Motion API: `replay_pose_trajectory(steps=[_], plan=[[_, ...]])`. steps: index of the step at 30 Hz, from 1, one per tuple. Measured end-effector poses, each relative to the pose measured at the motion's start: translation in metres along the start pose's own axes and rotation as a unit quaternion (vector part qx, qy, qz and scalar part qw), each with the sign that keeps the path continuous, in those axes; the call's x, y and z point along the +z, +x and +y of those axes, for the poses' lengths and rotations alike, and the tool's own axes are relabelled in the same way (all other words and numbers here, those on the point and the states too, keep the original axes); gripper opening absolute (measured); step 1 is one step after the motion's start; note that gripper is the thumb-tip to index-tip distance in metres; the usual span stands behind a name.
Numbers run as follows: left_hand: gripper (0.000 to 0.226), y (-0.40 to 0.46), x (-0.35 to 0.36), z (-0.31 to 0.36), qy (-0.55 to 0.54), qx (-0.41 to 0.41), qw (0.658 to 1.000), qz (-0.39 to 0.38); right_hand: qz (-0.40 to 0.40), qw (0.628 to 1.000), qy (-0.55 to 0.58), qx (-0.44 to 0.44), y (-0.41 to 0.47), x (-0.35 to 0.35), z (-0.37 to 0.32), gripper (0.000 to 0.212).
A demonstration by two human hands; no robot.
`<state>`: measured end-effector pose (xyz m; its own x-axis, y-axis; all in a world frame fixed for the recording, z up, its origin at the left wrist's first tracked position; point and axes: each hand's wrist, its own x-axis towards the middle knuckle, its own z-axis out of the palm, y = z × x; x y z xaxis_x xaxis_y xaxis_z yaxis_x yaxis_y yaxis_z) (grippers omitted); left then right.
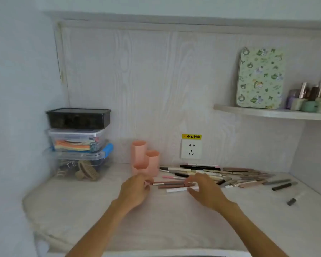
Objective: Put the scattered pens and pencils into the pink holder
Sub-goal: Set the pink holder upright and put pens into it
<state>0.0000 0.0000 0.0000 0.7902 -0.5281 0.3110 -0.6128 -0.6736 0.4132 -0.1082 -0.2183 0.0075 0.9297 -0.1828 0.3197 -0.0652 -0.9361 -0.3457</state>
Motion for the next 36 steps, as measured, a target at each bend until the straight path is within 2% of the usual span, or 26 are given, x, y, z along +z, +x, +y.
replay_pose_trajectory(steps=[5, 10, 16, 20, 26, 30, 33, 36], plan=[[0.025, 0.013, 0.013, -0.007, 0.023, 0.036, 0.999, 0.008, 0.008, 0.999, -0.030, -0.023, 0.018, 0.019, 0.007, 0.022], [0.026, 0.027, 0.024, -0.010, 0.107, 0.072, 0.990, 0.050, 0.015, 0.999, -0.003, -0.049, 0.050, 0.030, 0.019, 0.024], [0.025, 0.032, 0.028, -0.018, 0.040, 0.030, 0.997, 0.065, 0.027, 0.990, -0.055, -0.125, 0.068, 0.044, 0.027, 0.033], [0.022, 0.031, 0.028, -0.021, 0.014, 0.010, 0.998, 0.062, 0.042, 0.995, 0.021, -0.087, 0.064, 0.044, 0.031, 0.022], [0.015, 0.029, 0.024, -0.027, 0.026, -0.017, 0.998, 0.063, 0.051, 0.996, 0.042, -0.059, 0.062, 0.043, 0.041, 0.023], [0.014, 0.027, 0.021, -0.024, -0.039, -0.027, 0.993, 0.104, 0.092, 0.991, 0.093, -0.036, 0.064, 0.041, 0.037, 0.021], [0.022, 0.025, 0.025, -0.019, -0.028, -0.004, 0.998, 0.061, 0.116, 0.982, 0.146, -0.016, 0.064, 0.041, 0.030, 0.022], [0.016, 0.026, 0.028, -0.020, -0.013, 0.002, 0.998, 0.054, 0.124, 0.973, 0.195, 0.006, 0.064, 0.042, 0.025, 0.020]])
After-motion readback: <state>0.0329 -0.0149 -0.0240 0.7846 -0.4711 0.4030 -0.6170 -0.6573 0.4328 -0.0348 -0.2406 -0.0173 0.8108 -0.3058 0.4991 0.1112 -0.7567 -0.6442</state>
